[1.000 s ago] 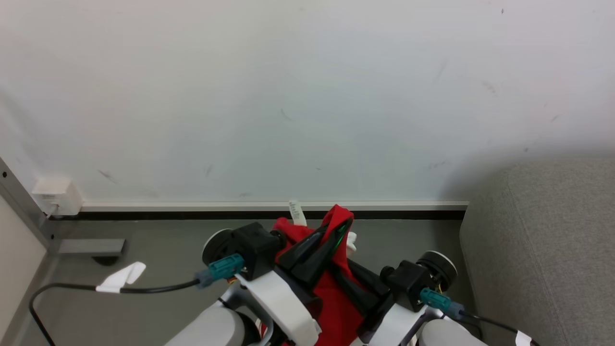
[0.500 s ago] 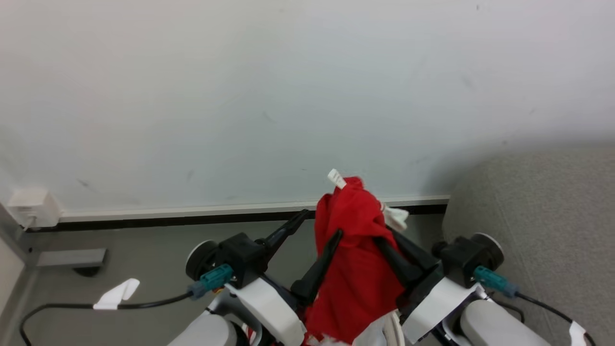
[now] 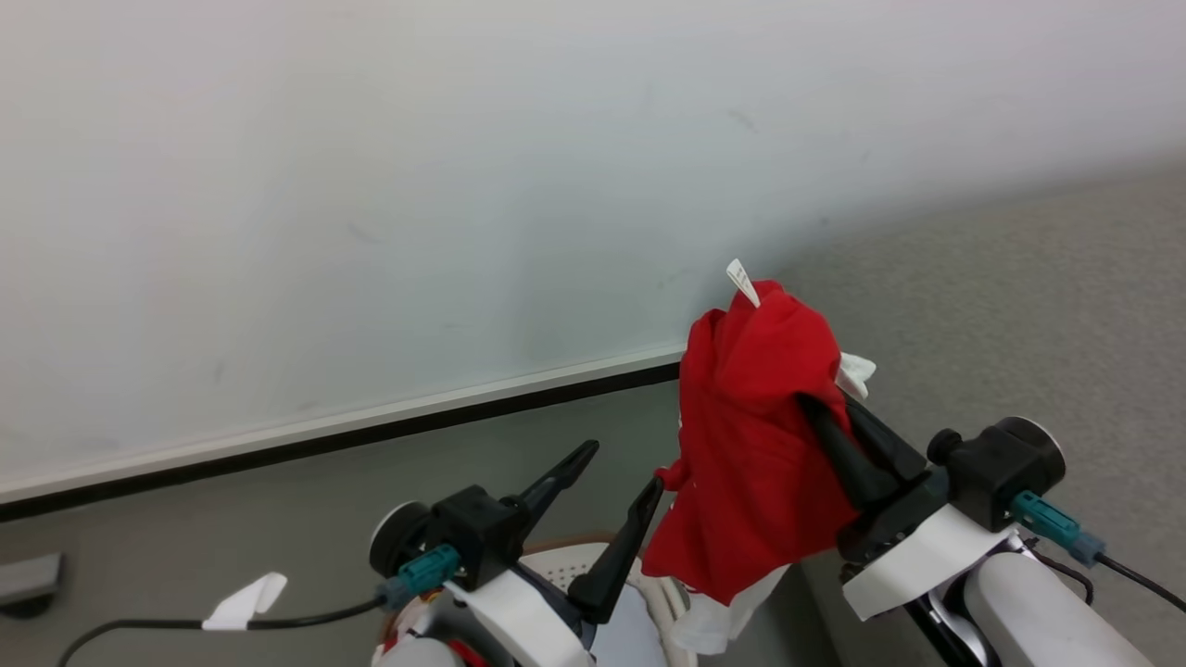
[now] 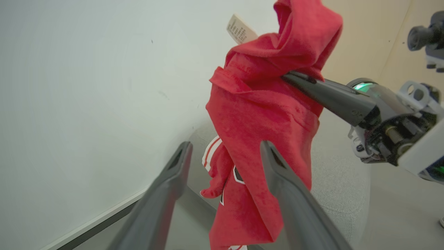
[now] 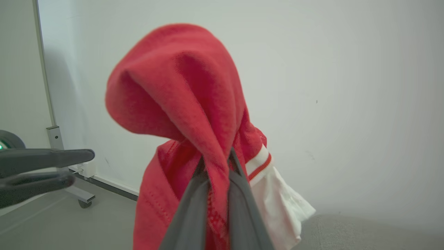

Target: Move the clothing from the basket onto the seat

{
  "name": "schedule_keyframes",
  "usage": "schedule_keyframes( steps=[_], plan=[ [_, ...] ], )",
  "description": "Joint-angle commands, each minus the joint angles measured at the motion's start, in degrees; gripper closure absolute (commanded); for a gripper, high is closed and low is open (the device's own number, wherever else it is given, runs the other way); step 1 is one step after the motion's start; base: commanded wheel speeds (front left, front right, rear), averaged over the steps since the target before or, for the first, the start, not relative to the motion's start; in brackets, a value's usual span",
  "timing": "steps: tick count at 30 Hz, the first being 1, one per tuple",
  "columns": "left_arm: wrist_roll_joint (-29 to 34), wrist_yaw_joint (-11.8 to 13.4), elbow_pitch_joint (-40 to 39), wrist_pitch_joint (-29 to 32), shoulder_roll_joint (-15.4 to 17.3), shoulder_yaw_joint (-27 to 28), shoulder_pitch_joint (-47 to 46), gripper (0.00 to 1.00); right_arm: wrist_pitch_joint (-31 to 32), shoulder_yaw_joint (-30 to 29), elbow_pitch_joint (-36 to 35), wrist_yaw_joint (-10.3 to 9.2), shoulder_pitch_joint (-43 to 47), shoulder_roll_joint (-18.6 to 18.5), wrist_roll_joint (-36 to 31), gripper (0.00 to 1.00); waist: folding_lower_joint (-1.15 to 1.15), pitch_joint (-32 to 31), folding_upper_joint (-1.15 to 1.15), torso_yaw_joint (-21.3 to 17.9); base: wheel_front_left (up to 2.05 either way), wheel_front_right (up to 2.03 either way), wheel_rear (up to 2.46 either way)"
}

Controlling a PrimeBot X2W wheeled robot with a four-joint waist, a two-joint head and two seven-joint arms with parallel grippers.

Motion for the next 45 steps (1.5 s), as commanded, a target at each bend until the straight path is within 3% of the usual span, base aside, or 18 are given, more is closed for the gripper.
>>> schedule_keyframes(
  steps=[1, 8, 15, 20, 29, 33, 45],
  plan=[
    [-0.1, -0.1, 0.3, -0.4, 0.0, -0.2, 0.6, 0.0, 0.0, -0.6, -0.4, -0.12, 0.9, -0.7, -0.5, 1.0, 0.0, 0.4, 0.0, -2.7, 0.0, 0.0, 0.0],
    [0.1, -0.2, 0.9, -0.9, -0.5, -0.8, 0.1, 0.0, 0.0, -4.0, -2.2, -0.12, 2.5, -1.5, -1.2, 1.0, 0.0, 0.9, 0.0, -6.4, 0.0, 0.0, 0.0],
    [0.2, -0.2, 1.1, -0.9, -0.9, -1.4, -0.6, 0.0, 0.0, -6.5, -3.0, -0.12, 3.4, -1.4, -2.2, 1.0, 0.0, 1.6, 0.0, -7.3, 0.0, 0.0, 0.0],
    [0.6, -0.2, 0.7, -0.5, -0.7, -1.7, -1.2, 0.0, 0.0, -8.9, -3.1, -0.12, 3.3, -0.8, -2.5, 1.0, 0.0, 3.3, 0.0, -7.0, 0.0, 0.0, 0.0],
    [3.4, -1.1, -1.6, 1.5, 0.9, -1.5, -7.8, 0.0, 0.1, -21.2, -3.3, -0.12, -4.1, 0.9, -2.5, 1.0, 0.0, 14.0, 0.0, -3.4, 0.0, 0.0, 0.0],
    [5.0, -1.2, -2.6, 2.0, 1.4, -1.1, -11.7, 0.0, 1.1, -25.6, -1.4, -0.12, -11.1, -1.5, -3.6, 1.0, 0.0, 19.9, 0.0, -1.2, 0.0, 0.0, 0.0],
    [6.7, -1.5, -5.6, 1.4, 3.1, 0.6, -17.6, 0.0, 7.8, -40.7, 7.0, -0.13, -35.6, -14.4, -10.3, 1.0, 0.0, 33.0, 0.0, 3.2, 0.0, 0.0, 0.0]
  ],
)
